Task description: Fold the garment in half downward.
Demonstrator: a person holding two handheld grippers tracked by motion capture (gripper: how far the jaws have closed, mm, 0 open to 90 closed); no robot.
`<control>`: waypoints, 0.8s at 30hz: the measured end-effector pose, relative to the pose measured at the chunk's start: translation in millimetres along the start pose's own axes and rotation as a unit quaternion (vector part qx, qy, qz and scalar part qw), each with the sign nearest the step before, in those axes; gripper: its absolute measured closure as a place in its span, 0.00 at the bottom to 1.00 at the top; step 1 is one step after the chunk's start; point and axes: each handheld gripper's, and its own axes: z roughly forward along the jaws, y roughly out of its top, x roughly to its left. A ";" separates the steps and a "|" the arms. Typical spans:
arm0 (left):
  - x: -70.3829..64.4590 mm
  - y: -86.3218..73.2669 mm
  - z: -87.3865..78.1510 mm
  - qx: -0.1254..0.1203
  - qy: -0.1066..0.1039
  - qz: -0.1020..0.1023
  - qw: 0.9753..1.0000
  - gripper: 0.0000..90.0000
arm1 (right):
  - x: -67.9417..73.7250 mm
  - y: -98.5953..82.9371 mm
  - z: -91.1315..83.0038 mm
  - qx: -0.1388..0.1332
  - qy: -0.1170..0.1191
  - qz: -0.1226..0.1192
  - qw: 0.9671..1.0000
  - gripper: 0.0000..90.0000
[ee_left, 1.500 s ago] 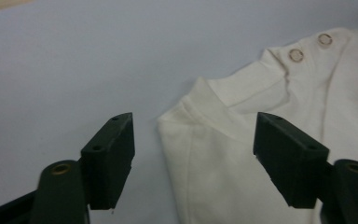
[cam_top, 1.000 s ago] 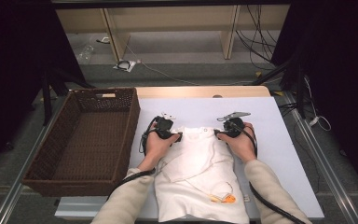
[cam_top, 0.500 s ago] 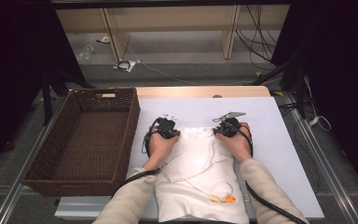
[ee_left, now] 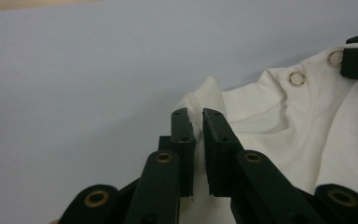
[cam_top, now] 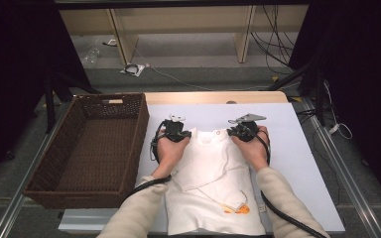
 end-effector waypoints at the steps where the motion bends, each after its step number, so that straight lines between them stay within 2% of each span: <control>1: -0.6 1.9 -1.9 -0.006 -0.002 0.000 1.000 0.92 | -0.1 2.0 -2.1 -0.005 -0.002 0.001 1.000 0.89; 11: -6.6 21.5 -17.8 -0.063 -0.014 -0.004 0.998 0.92 | -3.6 18.8 -20.9 -0.057 -0.023 0.006 0.998 0.89; 17: -8.9 27.8 -24.7 -0.091 -0.021 0.023 0.995 0.92 | -4.5 26.6 -29.7 -0.081 -0.031 0.005 0.996 0.89; 24: -10.0 29.7 -35.9 -0.119 -0.032 0.020 0.992 0.92 | -2.2 30.7 -40.7 -0.110 -0.031 0.001 0.993 0.89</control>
